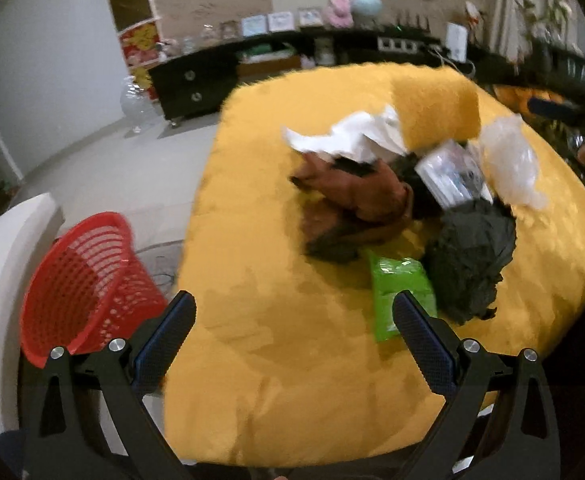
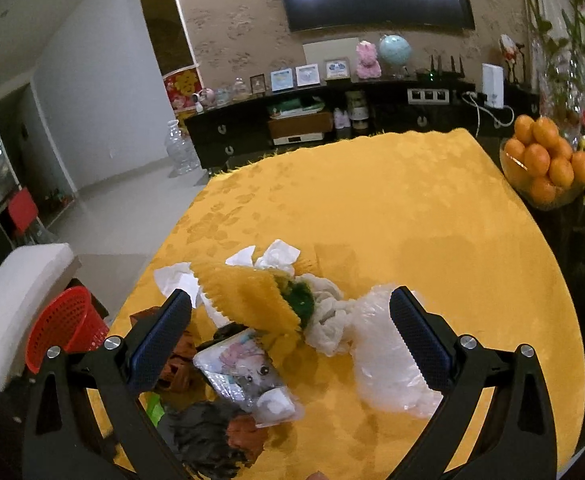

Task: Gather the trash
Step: 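Reach the left tool to the table and grasp the green snack packet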

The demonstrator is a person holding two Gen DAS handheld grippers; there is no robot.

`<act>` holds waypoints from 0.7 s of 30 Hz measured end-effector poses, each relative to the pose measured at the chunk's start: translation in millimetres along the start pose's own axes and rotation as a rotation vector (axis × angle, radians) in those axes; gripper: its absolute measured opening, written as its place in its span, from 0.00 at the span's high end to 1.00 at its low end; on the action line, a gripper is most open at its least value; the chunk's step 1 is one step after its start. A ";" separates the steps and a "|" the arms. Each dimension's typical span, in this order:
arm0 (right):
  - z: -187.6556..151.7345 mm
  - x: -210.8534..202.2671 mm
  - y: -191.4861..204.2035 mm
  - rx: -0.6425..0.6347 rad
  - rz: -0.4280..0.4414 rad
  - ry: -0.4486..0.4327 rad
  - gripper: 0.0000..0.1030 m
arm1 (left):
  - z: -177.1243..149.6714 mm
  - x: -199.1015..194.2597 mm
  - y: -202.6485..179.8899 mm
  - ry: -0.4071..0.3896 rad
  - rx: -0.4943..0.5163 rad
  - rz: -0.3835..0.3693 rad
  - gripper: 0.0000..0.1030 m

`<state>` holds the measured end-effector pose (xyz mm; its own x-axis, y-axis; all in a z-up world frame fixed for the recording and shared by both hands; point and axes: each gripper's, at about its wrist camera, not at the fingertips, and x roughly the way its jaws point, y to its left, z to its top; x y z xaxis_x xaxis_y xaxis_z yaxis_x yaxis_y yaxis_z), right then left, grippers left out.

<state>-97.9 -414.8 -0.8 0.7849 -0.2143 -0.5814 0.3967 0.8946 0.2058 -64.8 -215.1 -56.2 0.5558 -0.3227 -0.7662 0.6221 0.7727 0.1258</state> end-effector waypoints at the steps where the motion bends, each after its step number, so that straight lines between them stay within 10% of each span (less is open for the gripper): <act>1: 0.3 -0.8 -3.4 0.006 0.003 -0.004 0.06 | 1.6 3.3 -5.2 0.002 0.004 -0.012 0.08; 9: 2.4 -3.3 -20.1 0.061 0.016 -0.011 0.06 | 8.3 20.4 -36.5 0.033 0.081 -0.050 0.11; 21: -8.4 -14.0 -11.4 0.018 0.039 -0.002 0.06 | 0.3 28.3 -11.9 0.091 -0.029 -0.154 0.60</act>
<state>-117.4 -418.7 -1.6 0.8008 -0.1806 -0.5711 0.3746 0.8950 0.2423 -56.3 -233.5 -79.2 0.4024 -0.3890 -0.8287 0.6789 0.7341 -0.0150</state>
